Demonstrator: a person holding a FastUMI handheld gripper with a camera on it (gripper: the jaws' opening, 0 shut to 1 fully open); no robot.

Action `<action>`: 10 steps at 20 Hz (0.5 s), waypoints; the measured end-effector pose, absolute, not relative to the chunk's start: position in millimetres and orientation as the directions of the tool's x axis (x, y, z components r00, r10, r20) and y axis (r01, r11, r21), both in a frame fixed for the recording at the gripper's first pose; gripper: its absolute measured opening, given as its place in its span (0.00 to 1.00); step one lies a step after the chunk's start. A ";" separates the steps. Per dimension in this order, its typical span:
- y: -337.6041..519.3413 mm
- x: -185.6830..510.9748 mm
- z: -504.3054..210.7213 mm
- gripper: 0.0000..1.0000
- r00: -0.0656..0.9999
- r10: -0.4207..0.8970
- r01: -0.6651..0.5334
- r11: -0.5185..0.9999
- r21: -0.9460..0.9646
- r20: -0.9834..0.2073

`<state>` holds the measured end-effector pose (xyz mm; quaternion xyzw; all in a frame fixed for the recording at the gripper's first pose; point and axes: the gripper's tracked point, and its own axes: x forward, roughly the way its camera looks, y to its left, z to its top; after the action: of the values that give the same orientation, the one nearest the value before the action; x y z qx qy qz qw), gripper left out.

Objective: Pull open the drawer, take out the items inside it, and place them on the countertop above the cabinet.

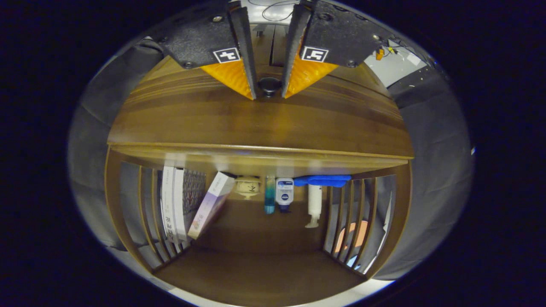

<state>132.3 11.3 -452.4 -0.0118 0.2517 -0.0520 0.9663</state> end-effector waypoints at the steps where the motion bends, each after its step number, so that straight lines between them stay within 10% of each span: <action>1: 10.6 134.4 -452.2 0.37 0.871 -0.112 0.097 0.994 -0.056 -0.479; 10: 10.4 132.6 -453.4 0.21 0.866 -0.136 0.156 0.988 0.001 -0.482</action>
<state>132.6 10.4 -453.4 0.0201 0.2478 -0.0754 0.9657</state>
